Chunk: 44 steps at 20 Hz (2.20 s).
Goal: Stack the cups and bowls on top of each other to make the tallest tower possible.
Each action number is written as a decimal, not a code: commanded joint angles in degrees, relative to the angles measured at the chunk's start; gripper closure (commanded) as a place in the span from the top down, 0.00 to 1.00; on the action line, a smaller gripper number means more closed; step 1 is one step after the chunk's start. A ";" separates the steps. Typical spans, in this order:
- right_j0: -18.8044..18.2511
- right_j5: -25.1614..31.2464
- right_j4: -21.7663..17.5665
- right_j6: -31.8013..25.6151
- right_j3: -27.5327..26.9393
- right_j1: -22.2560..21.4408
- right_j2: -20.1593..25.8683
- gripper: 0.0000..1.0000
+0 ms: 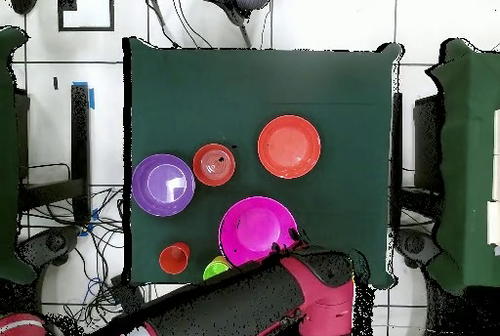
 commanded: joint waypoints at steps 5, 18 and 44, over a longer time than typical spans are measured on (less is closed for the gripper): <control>-0.85 3.49 -4.13 6.16 -9.50 -0.30 8.74 1.00; -0.38 2.50 -11.08 19.59 -18.85 4.65 7.76 1.00; -3.58 5.17 -11.42 29.97 -33.92 13.72 6.54 1.00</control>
